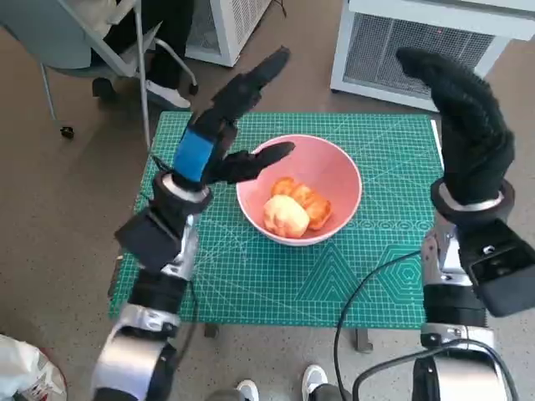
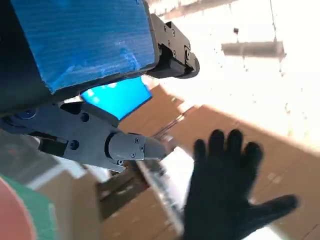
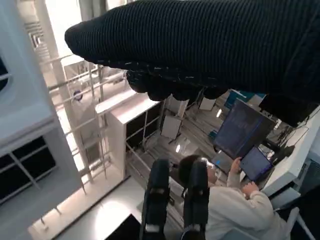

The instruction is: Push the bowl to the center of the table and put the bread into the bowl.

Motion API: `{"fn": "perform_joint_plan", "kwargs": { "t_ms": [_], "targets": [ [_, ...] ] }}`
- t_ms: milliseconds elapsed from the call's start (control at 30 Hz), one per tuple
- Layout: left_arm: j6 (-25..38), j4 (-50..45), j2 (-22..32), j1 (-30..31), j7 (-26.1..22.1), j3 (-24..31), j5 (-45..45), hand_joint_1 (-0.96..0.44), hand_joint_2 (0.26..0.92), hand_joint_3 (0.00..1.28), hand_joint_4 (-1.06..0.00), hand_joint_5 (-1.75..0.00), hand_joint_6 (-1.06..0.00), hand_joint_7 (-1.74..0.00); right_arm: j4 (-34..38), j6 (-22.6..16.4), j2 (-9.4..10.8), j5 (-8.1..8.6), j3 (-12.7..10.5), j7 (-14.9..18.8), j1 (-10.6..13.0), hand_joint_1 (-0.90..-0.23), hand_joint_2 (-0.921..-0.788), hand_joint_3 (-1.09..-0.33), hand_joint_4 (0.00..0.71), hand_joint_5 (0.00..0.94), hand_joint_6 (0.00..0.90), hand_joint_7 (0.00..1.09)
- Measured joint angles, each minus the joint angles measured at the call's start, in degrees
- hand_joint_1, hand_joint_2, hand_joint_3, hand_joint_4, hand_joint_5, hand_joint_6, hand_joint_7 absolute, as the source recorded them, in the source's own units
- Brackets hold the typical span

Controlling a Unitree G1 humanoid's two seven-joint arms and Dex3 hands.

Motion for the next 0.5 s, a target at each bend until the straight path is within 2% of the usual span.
{"fn": "perform_joint_plan", "kwargs": {
  "t_ms": [500],
  "targets": [
    [1.4,-3.3,-1.9,1.2,-0.1,1.5,-4.0,-0.45,0.921,0.47,-0.26,0.00,-0.32,-0.07,-4.7,4.0,0.2,-0.05,0.3,-0.5,0.0,-0.562,-0.921,-0.741,0.261,0.001,0.229,0.26]
  ]
}}
